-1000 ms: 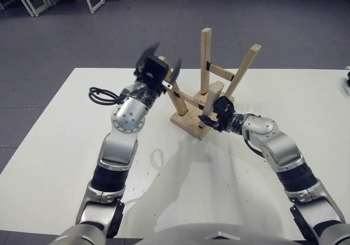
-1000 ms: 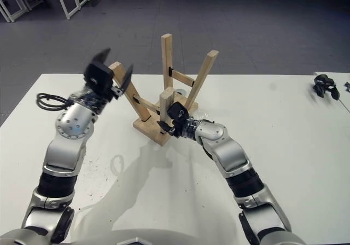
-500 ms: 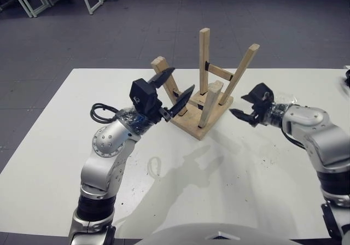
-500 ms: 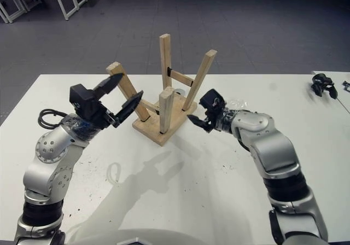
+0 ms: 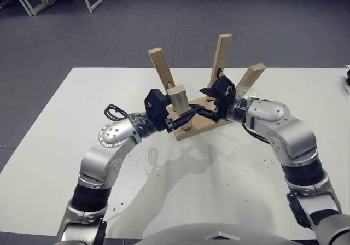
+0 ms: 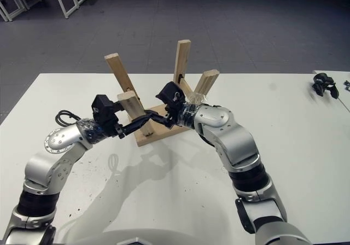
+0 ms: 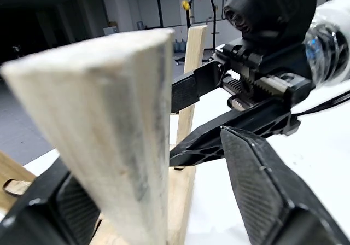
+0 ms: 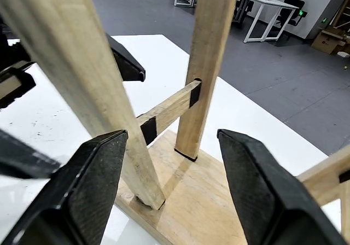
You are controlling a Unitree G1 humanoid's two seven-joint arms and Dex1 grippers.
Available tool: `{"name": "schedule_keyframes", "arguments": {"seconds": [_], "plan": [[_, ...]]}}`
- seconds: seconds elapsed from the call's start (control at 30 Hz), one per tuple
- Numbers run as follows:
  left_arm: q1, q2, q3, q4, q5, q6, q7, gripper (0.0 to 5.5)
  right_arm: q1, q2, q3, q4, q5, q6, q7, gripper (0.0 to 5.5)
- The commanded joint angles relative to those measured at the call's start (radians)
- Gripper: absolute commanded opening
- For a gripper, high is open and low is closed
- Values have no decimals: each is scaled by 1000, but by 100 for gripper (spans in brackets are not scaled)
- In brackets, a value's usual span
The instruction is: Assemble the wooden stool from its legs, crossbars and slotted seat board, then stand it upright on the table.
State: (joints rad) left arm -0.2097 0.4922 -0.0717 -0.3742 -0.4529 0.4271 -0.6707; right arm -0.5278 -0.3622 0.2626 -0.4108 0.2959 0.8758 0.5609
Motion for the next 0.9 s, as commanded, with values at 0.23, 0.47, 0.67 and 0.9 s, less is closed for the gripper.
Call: {"name": "schedule_keyframes", "arguments": {"seconds": [0.23,0.47,0.67,0.9], "plan": [[-79,77,64,226,-90,-59,-300,325,-227,-299,-364,81,304,41,357,304],[-184,83,65,373,-56,-120,-387,325,-297,-425,-253,618,95,-342,606,304],[-229,70,40,427,-33,-144,-443,325,-323,-412,-172,845,20,-480,773,304],[-274,62,19,499,-8,-175,-480,325,-407,-321,-115,1096,-55,-592,871,304]]}}
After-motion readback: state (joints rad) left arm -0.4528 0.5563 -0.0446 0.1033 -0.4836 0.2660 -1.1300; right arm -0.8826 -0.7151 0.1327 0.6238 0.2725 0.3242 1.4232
